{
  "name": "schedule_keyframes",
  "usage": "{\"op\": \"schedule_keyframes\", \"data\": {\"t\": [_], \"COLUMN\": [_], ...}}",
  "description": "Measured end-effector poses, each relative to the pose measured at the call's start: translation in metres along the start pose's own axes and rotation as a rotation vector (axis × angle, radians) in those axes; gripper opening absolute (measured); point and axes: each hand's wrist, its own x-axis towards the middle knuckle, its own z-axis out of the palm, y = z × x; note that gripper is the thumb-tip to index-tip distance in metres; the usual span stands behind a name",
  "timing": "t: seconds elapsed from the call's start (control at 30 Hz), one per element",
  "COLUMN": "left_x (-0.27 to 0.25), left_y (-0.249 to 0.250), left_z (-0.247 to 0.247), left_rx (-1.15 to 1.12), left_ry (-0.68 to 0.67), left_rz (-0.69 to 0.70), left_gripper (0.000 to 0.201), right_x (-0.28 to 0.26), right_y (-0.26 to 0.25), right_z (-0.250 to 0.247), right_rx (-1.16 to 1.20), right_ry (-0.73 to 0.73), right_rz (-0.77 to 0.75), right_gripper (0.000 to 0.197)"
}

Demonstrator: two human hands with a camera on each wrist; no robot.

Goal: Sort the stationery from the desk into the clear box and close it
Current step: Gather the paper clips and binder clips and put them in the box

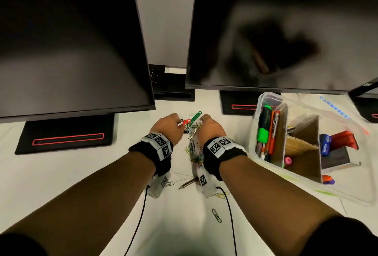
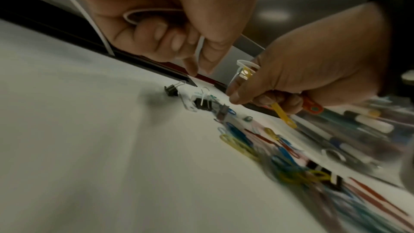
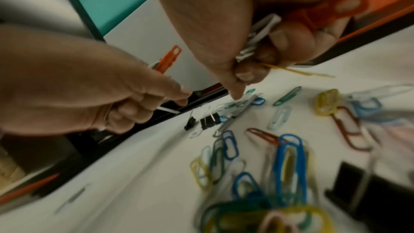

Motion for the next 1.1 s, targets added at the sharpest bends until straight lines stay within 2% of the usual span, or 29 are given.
{"op": "schedule_keyframes", "data": {"t": [0.13, 0.23, 0.33, 0.43, 0.57, 0.73, 0.93, 1.1], "left_x": [0.027, 0.039, 0.042, 0.038, 0.025, 0.006, -0.024, -0.046], "left_y": [0.001, 0.003, 0.007, 0.008, 0.006, 0.002, 0.001, 0.004], "left_z": [-0.003, 0.003, 0.01, 0.016, 0.024, 0.027, 0.018, 0.002], "left_rx": [0.085, 0.185, 0.229, 0.258, 0.262, 0.284, 0.163, -0.001], "left_ry": [-0.001, -0.075, -0.116, -0.148, -0.247, -0.324, -0.292, -0.237], "left_rz": [-0.052, -0.062, -0.073, -0.038, -0.014, 0.019, 0.044, 0.058], "left_gripper": [0.035, 0.04, 0.035, 0.028, 0.03, 0.031, 0.028, 0.025], "right_x": [0.009, 0.014, 0.012, 0.006, -0.005, -0.027, -0.054, -0.075], "right_y": [-0.008, -0.008, -0.008, -0.005, 0.004, 0.024, 0.045, 0.052], "right_z": [-0.005, -0.007, -0.006, -0.002, 0.002, 0.0, 0.0, -0.008], "right_rx": [-0.262, -0.339, -0.37, -0.345, -0.262, -0.278, -0.203, -0.045], "right_ry": [-0.098, -0.139, -0.124, -0.17, -0.244, -0.196, -0.201, -0.154], "right_rz": [-0.146, -0.181, -0.198, -0.179, -0.125, -0.09, -0.06, -0.027], "right_gripper": [0.056, 0.047, 0.037, 0.034, 0.03, 0.031, 0.029, 0.029]}}
